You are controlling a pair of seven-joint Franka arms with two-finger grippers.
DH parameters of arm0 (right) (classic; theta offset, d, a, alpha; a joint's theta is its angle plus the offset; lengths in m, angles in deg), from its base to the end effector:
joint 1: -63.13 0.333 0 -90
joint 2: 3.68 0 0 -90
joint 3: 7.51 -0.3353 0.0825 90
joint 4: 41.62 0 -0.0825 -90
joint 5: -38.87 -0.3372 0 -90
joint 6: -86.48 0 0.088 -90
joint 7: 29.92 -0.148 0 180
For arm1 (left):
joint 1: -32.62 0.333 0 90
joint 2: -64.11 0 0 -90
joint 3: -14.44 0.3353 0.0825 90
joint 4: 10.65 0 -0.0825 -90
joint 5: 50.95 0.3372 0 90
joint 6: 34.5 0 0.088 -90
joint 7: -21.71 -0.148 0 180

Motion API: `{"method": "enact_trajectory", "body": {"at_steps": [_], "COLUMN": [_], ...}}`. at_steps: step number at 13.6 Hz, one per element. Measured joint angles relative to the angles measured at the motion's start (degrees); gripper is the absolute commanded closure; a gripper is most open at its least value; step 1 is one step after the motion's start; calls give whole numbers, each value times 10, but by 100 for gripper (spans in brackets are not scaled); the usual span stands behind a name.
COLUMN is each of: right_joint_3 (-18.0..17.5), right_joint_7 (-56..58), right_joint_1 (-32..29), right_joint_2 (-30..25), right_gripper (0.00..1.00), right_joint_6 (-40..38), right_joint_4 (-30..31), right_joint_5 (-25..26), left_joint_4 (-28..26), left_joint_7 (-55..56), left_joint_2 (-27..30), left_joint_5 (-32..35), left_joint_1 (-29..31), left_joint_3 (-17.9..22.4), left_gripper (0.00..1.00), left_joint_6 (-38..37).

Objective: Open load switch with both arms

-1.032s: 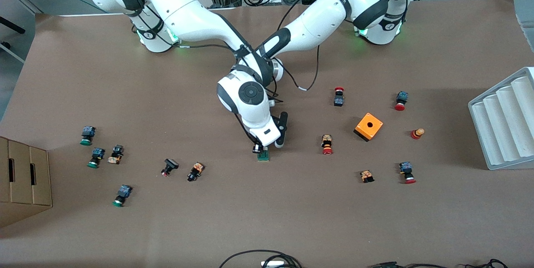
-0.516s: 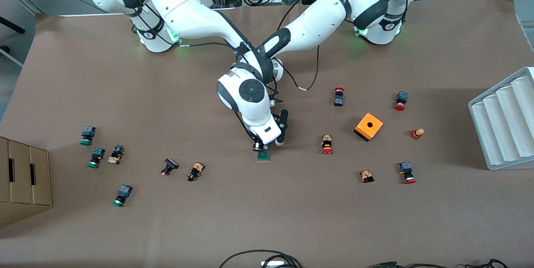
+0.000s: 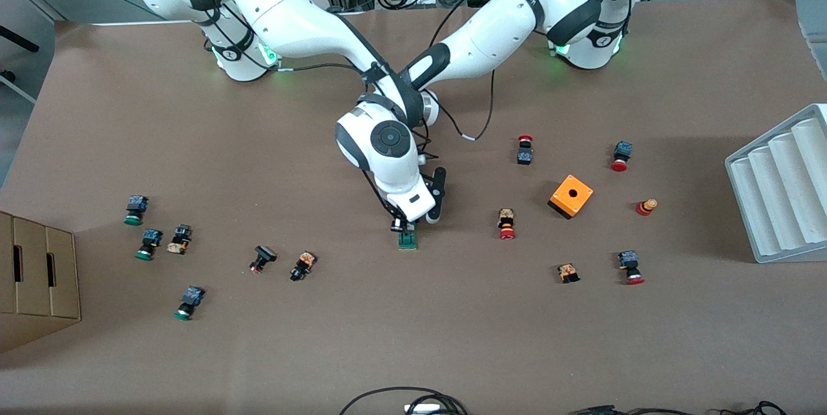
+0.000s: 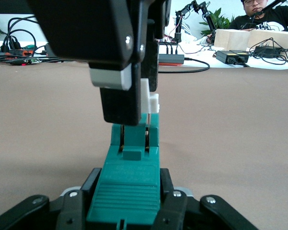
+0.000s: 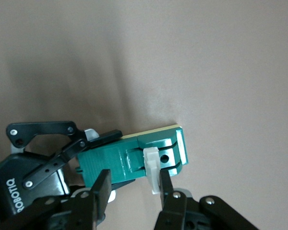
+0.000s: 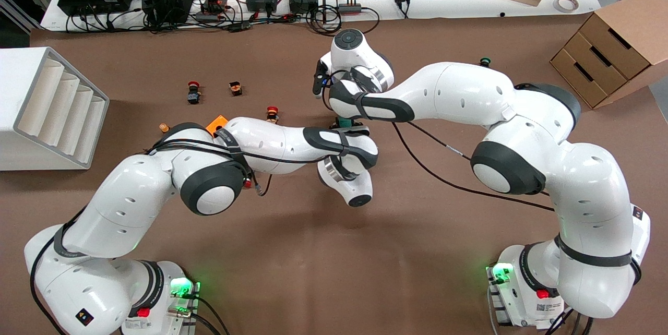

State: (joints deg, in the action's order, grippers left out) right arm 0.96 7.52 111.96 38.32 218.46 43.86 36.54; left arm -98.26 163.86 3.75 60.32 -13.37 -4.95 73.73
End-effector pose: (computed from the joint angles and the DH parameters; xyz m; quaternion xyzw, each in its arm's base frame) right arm 0.5225 0.4708 0.2507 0.7721 0.6332 0.0440 0.0317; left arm 0.4187 -0.5503 0.0931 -0.8121 -0.0448 -0.5814 0.0192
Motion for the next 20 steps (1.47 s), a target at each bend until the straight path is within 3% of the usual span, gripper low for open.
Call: {"method": "enact_trajectory", "body": {"at_steps": [20], "right_joint_3": [-1], "right_joint_7": [-13], "right_joint_1": [6], "right_joint_2": [-7], "right_gripper": [53], "right_joint_6": [-1], "right_joint_4": [17], "right_joint_5": [0], "left_joint_4": [0], "left_joint_7": [1], "left_joint_2": [0], "left_joint_5": [0], "left_joint_1": [0], "left_joint_3": [0], "left_gripper": [46], "left_joint_6": [0]}}
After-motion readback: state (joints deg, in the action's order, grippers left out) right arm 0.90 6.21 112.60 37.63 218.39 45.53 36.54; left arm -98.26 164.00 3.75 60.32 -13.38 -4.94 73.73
